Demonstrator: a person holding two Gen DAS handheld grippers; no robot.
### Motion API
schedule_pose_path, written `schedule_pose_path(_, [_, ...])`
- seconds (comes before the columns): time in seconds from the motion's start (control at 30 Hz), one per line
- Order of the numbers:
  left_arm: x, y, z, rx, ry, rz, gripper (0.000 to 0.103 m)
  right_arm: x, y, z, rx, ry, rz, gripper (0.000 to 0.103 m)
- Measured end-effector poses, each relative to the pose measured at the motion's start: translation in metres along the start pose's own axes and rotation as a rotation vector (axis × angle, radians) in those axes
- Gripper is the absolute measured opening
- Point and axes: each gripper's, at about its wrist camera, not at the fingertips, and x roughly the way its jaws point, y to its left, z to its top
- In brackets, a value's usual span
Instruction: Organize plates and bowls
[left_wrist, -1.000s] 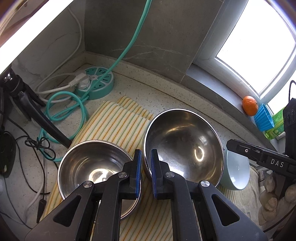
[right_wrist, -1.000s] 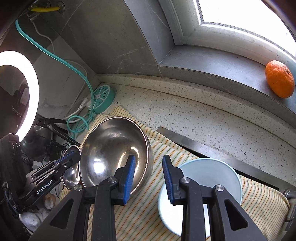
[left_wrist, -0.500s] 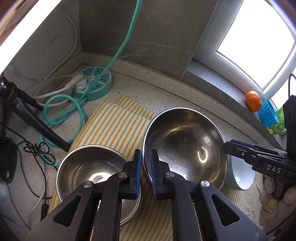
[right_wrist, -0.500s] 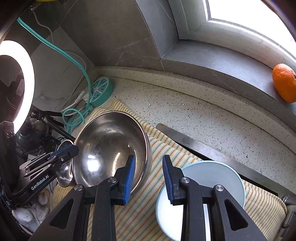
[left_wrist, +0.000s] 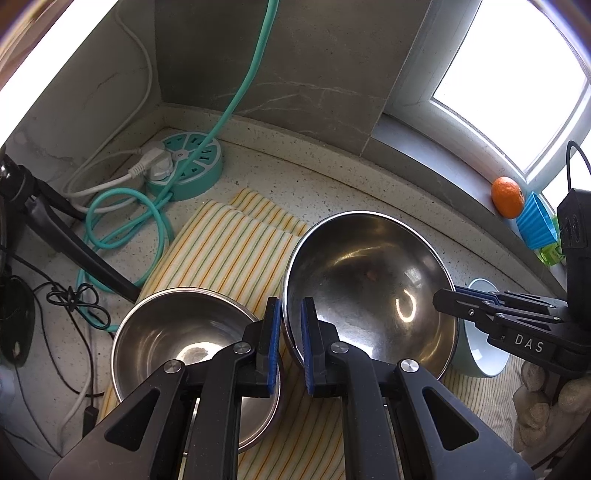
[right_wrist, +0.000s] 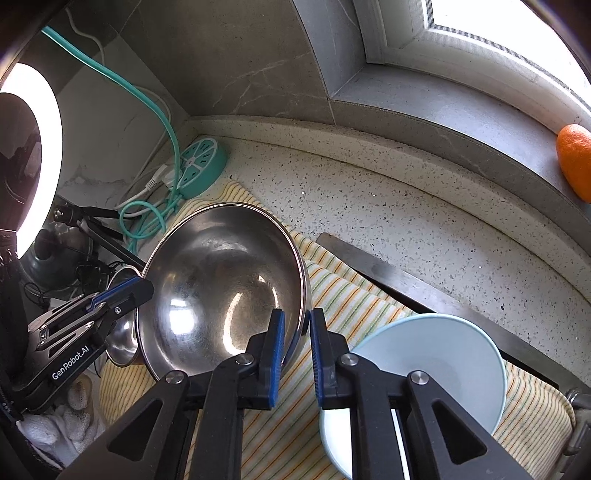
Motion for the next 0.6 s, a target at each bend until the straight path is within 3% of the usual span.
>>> schedule_pose_path(0.6, [-0.011, 0.0, -0.005, -0.018, -0.025, -0.044, 0.01, -0.011, 0.0, -0.004, 0.023, -0.013, -0.01, 0.013])
